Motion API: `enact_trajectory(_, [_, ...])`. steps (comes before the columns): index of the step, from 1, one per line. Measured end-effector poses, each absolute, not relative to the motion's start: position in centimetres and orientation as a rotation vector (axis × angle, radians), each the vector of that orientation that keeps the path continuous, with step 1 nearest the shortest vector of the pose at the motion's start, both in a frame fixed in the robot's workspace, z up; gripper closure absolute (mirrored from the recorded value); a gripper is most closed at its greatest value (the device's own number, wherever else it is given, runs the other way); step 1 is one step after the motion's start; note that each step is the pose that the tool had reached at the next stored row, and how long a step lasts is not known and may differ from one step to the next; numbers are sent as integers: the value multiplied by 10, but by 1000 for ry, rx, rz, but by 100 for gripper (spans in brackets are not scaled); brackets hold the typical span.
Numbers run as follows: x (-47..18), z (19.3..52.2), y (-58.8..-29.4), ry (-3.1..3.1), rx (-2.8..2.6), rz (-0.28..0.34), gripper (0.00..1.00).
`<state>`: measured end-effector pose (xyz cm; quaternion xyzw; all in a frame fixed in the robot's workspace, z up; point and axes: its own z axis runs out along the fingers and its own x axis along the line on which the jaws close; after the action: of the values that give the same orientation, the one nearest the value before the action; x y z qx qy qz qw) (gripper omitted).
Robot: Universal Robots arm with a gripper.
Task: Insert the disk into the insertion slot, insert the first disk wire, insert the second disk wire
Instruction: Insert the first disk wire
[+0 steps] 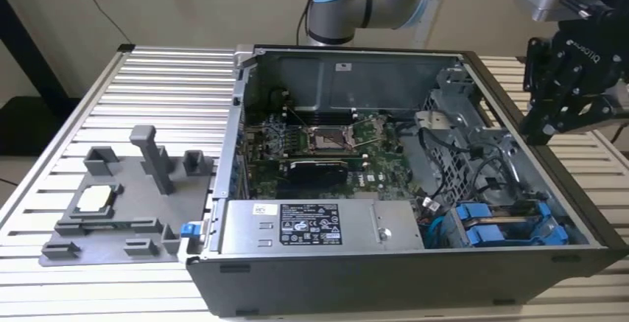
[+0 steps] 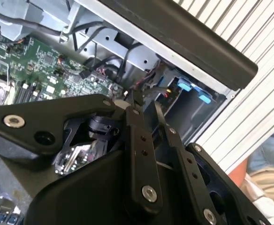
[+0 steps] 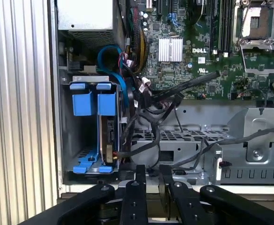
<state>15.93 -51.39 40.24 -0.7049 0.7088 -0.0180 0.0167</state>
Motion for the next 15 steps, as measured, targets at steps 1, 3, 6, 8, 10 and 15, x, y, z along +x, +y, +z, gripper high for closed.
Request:
enact_trajectory(1, [156, 402, -514, 2203, -2191, -56, 74])
enact_trajectory(3, [148, 402, -514, 2203, -2191, -58, 74])
enact_trajectory(6, [135, 402, -514, 2201, -2189, -64, 74])
enact_trajectory(8, [130, 402, -514, 2200, -2191, -72, 74])
enact_trajectory(10, [125, 402, -514, 2200, -2194, -81, 74])
enact_trajectory(15, [112, 401, -514, 2199, -2201, -104, 74])
